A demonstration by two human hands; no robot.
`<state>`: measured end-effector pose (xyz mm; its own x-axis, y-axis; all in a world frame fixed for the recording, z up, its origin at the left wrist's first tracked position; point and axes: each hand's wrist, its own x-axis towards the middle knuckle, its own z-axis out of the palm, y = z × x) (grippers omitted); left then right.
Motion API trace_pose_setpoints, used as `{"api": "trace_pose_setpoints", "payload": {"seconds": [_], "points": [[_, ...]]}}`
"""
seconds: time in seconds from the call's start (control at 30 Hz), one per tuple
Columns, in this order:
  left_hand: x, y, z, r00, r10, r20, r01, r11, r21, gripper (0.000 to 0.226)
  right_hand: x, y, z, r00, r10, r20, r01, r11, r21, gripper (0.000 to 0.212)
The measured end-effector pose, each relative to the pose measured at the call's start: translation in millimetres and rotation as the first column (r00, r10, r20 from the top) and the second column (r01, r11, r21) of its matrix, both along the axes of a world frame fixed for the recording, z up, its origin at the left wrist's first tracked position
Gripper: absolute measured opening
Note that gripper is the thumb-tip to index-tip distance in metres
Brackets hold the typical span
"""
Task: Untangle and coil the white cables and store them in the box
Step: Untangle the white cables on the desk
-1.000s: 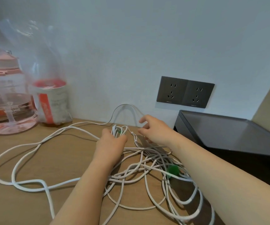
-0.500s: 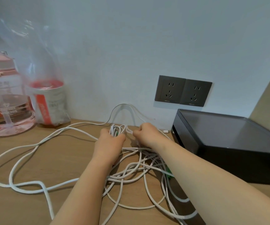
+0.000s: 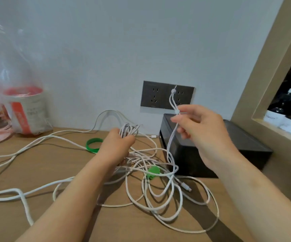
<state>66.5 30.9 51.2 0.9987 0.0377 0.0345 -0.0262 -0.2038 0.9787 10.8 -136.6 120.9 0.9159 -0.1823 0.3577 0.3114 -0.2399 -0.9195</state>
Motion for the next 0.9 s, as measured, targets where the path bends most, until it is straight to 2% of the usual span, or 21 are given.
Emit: {"api": "trace_pose_setpoints", "payload": {"seconds": [0.1, 0.17, 0.27, 0.4, 0.6, 0.7, 0.9], "points": [[-28, -22, 15, 0.993, -0.122, -0.001, 0.122, 0.990, -0.072, 0.010, -38, -20, -27, 0.998, -0.043, -0.048, 0.044, 0.999, 0.028, 0.019], [-51, -35, 19, 0.982, -0.186, -0.035, 0.175, 0.965, -0.196, 0.016, -46, -28, -45, 0.995, -0.067, -0.077, 0.074, 0.993, 0.094, 0.020], [-74, -55, 17, 0.984, -0.159, -0.077, 0.120, 0.920, -0.373, 0.017, -47, -33, -58, 0.990, -0.032, -0.136, 0.058, 0.981, 0.187, 0.016], [-82, -74, 18, 0.994, -0.086, -0.066, 0.040, 0.858, -0.513, 0.009, -52, -37, -57, 0.988, 0.079, -0.130, -0.065, 0.992, 0.105, 0.017], [-83, -84, 12, 1.000, 0.020, 0.013, -0.012, 0.899, -0.439, 0.013, -54, -38, -64, 0.972, 0.177, -0.157, -0.177, 0.984, 0.013, 0.014], [-82, -82, 9, 0.997, 0.056, 0.058, -0.027, 0.911, -0.410, 0.008, -53, -40, -64, 0.971, 0.164, -0.171, -0.170, 0.985, -0.018, 0.015], [-83, -82, 4, 0.990, 0.056, 0.130, -0.031, 0.981, -0.190, 0.005, -51, -43, -64, 0.974, 0.152, -0.166, -0.154, 0.988, 0.002, 0.016]]}}
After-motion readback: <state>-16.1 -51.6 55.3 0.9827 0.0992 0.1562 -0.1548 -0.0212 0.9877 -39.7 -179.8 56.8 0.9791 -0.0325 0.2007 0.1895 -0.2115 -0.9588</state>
